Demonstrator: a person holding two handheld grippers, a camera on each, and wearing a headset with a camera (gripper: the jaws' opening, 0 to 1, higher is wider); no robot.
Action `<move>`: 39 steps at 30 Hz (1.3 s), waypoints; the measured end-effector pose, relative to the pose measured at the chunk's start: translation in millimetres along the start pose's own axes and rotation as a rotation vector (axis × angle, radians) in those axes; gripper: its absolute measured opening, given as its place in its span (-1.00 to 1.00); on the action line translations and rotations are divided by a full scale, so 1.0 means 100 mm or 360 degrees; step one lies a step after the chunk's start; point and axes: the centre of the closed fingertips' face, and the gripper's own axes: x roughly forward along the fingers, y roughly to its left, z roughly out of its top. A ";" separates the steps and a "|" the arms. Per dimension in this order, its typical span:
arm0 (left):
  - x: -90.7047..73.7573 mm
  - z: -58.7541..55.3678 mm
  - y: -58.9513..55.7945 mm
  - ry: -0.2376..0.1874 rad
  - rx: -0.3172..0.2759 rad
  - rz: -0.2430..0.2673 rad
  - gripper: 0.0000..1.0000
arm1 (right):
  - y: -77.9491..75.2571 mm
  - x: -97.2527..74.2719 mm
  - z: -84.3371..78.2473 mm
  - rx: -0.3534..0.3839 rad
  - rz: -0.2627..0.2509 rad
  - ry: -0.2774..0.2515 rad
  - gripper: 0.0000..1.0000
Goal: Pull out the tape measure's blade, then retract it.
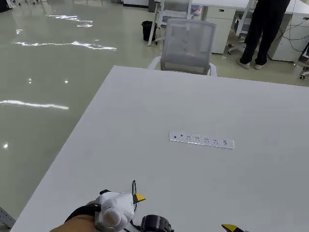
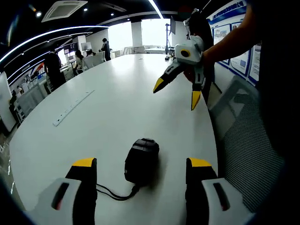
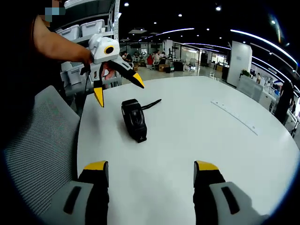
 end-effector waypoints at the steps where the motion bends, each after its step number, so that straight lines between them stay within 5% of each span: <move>1: 0.02 0.00 -0.01 0.0007 0.0002 -0.0007 0.48 | 0.00 0.02 0.01 -0.0007 0.0009 0.0004 0.48; 17: 0.23 0.06 0.05 0.0088 0.0005 -0.0071 0.30 | 0.05 0.45 0.16 -0.0101 0.0143 0.0050 0.31; 30: 0.43 -0.15 -0.04 0.0274 0.0092 -0.0182 0.06 | 0.18 0.87 0.23 -0.0232 0.0322 0.0169 0.05; 39: 0.52 -0.18 -0.07 0.0340 0.0162 -0.0202 -0.15 | 0.22 1.08 0.21 -0.0284 0.0391 0.0264 -0.13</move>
